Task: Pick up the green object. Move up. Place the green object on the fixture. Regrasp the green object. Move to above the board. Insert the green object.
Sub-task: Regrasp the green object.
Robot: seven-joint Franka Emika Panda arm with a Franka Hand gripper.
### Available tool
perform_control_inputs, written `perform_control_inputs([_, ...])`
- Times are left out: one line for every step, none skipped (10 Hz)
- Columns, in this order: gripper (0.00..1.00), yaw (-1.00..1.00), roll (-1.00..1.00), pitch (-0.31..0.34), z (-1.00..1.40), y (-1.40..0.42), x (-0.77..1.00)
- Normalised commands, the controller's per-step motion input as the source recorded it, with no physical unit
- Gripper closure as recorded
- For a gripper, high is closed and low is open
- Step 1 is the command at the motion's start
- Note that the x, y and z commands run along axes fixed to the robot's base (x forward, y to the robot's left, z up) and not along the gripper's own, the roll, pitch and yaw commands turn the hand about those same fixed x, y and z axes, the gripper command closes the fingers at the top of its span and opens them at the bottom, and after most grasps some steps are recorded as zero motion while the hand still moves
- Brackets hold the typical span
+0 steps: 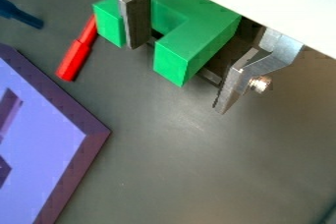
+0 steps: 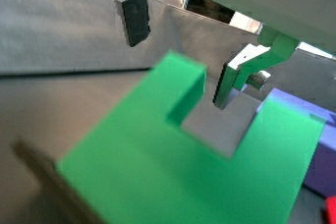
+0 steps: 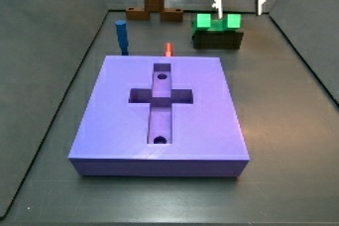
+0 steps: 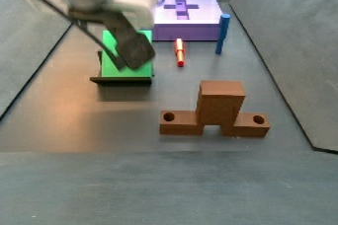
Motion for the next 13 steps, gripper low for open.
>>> perform_control_inputs([0.00, -0.09, 0.71, -0.109, 0.98, -0.09, 0.16])
perform_control_inputs([0.00, -0.09, 0.94, -0.134, 0.71, -0.06, 0.16])
perform_control_inputs([0.00, -0.12, 1.00, -0.160, 0.50, -0.05, 0.13])
perform_control_inputs([0.00, -0.10, 1.00, -0.103, 0.28, -0.01, 0.09])
perform_control_inputs([0.00, -0.03, 1.00, 0.000, 0.07, 0.00, 0.10])
perform_control_inputs([0.00, 0.00, 1.00, 0.000, 0.01, 0.00, 0.11])
perform_control_inputs([0.00, 0.00, 1.00, 0.000, 0.00, 0.00, 0.15])
perform_control_inputs([0.00, 0.00, 1.00, 0.020, 0.01, 0.00, 0.13])
perform_control_inputs([0.00, 0.00, 1.00, 0.037, 0.01, 0.00, 0.09])
perform_control_inputs([0.00, 0.03, 1.00, 0.040, 0.02, -0.03, 0.05])
perform_control_inputs([0.00, 0.13, 1.00, 0.046, 0.02, -0.06, 0.00])
perform_control_inputs([0.00, 0.19, 1.00, 0.046, 0.02, -0.07, 0.00])
perform_control_inputs([0.00, 0.21, 1.00, 0.049, 0.02, -0.08, 0.00])
